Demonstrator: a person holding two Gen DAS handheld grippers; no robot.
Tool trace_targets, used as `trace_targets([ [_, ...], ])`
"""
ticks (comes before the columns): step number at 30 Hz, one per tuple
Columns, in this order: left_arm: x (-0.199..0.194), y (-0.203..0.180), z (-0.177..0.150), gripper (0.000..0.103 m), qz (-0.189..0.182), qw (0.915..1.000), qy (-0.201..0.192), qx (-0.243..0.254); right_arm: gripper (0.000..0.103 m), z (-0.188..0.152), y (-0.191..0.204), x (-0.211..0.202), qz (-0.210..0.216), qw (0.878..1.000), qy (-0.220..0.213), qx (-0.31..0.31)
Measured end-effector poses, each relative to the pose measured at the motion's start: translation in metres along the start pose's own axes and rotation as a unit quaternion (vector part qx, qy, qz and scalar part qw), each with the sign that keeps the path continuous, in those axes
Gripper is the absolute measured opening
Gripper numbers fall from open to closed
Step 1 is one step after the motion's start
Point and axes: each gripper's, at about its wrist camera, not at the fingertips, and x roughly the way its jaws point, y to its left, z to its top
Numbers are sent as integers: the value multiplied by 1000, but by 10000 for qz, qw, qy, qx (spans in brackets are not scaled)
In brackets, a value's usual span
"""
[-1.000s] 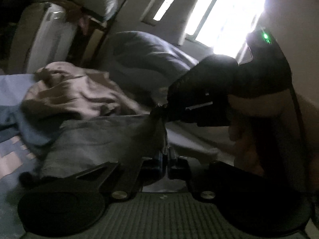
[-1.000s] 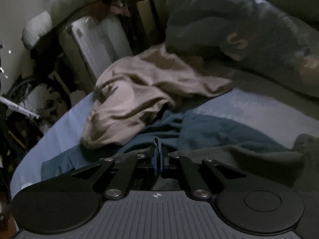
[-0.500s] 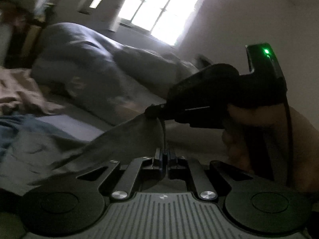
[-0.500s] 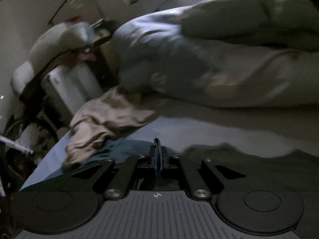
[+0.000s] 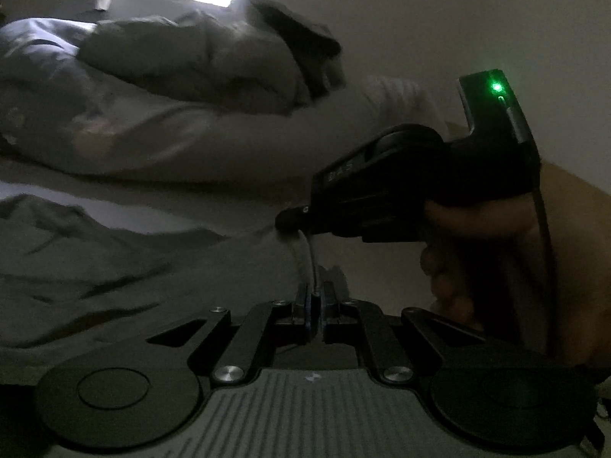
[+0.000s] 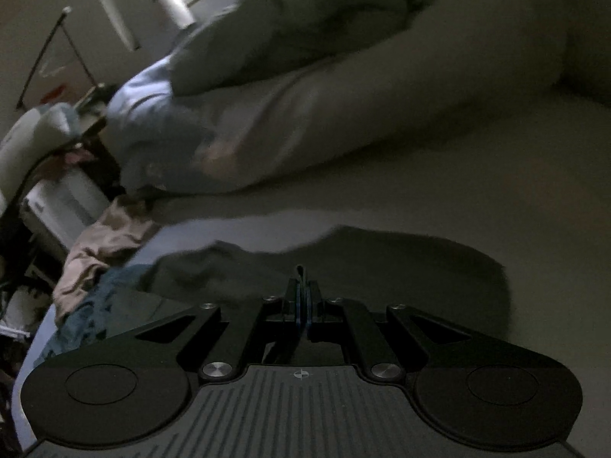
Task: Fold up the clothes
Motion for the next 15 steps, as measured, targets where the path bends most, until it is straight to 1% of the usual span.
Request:
trace_targets([
  [7, 25, -37, -21, 7, 3, 9991, 354, 233, 4, -21, -57, -4, -115, 9994, 39, 322],
  [8, 25, -46, -23, 7, 0, 9988, 406, 262, 4, -23, -60, -2, -173, 9993, 58, 321],
  [11, 42, -50, -24, 7, 43, 9978, 588, 309, 4, -28, -66, 5, -345, 9988, 115, 317],
  [13, 44, -53, -29, 7, 109, 9968, 725, 318, 4, -31, -70, 9, -459, 9983, 153, 314],
  [14, 45, -55, -32, 7, 141, 9962, 793, 323, 4, -33, -72, 11, -516, 9980, 172, 312],
  [15, 46, -55, -32, 8, 150, 9958, 845, 327, 7, -34, -75, 14, -574, 9977, 191, 311],
])
